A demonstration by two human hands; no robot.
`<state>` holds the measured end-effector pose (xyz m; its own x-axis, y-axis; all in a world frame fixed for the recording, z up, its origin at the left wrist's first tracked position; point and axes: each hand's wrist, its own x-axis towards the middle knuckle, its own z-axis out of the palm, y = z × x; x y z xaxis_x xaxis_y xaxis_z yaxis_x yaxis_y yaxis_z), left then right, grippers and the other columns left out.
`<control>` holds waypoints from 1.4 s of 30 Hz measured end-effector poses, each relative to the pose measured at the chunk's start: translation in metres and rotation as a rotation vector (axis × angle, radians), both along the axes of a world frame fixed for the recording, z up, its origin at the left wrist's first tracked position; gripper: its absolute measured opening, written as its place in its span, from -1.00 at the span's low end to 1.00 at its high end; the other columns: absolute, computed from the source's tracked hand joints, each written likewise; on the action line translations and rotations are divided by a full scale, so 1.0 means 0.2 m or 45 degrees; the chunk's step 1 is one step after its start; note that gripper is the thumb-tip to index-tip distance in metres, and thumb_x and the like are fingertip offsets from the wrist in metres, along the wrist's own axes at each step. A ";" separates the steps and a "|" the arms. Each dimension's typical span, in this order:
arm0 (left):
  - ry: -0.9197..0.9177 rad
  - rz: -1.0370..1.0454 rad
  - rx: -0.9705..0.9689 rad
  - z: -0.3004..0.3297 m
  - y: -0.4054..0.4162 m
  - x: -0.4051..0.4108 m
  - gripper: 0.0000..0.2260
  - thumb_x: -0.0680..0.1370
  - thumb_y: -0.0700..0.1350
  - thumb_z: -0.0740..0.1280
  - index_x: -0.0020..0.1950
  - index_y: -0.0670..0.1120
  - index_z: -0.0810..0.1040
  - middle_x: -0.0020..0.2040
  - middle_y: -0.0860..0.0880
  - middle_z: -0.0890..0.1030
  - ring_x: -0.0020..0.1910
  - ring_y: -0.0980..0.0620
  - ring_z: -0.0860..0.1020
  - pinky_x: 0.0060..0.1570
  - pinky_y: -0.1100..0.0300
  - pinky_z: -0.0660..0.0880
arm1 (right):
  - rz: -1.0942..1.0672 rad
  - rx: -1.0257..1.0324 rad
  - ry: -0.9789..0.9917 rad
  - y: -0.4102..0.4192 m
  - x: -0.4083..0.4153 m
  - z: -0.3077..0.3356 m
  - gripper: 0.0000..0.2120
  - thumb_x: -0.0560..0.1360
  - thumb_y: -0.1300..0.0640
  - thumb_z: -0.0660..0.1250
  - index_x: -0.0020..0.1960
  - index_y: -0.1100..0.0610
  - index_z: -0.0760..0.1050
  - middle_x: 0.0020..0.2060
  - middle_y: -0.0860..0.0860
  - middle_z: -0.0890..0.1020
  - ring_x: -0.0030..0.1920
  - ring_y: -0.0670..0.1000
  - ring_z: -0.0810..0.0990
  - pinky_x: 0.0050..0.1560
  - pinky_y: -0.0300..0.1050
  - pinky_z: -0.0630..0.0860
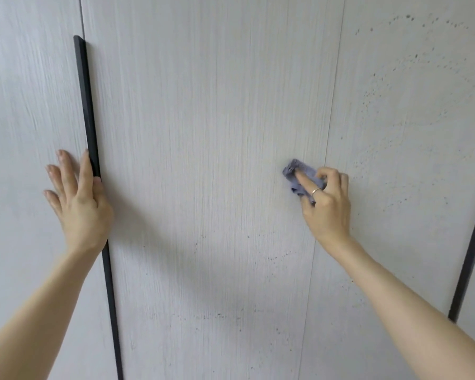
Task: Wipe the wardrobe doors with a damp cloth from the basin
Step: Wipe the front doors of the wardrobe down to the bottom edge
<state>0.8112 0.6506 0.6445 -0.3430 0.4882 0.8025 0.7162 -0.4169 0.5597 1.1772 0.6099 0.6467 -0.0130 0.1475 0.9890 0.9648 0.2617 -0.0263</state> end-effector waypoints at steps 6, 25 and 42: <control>0.050 -0.006 -0.056 -0.10 -0.02 -0.02 -0.52 0.65 -0.23 0.00 0.55 0.04 0.05 0.56 -0.05 -0.11 0.53 -0.08 -0.20 0.44 -0.10 -0.25 | 0.056 -0.205 -0.649 -0.03 -0.11 -0.53 -0.52 0.21 0.37 0.52 0.10 0.13 0.63 -0.03 0.10 0.40 -0.11 0.11 0.37 -0.22 -0.05 0.53; 0.138 -0.029 -0.106 -0.20 -0.01 -0.06 -0.51 0.65 -0.21 -0.02 0.55 0.07 -0.03 0.56 -0.02 -0.15 0.52 -0.07 -0.22 0.44 -0.09 -0.24 | 0.169 -0.151 -0.288 0.05 -0.43 -0.27 -0.49 0.29 0.45 0.44 0.22 0.24 0.54 -0.19 0.21 0.50 -0.14 0.14 0.36 -0.33 -0.07 0.44; 0.271 -0.039 -0.189 -0.24 -0.02 -0.13 -0.53 0.67 -0.12 -0.02 0.54 0.12 -0.08 0.55 0.02 -0.20 0.51 -0.03 -0.26 0.43 -0.09 -0.29 | 0.178 -0.052 -0.050 0.10 -0.86 0.00 -0.57 0.34 0.37 0.39 0.21 0.32 0.51 -0.17 0.23 0.52 -0.19 0.24 0.49 -0.27 -0.01 0.45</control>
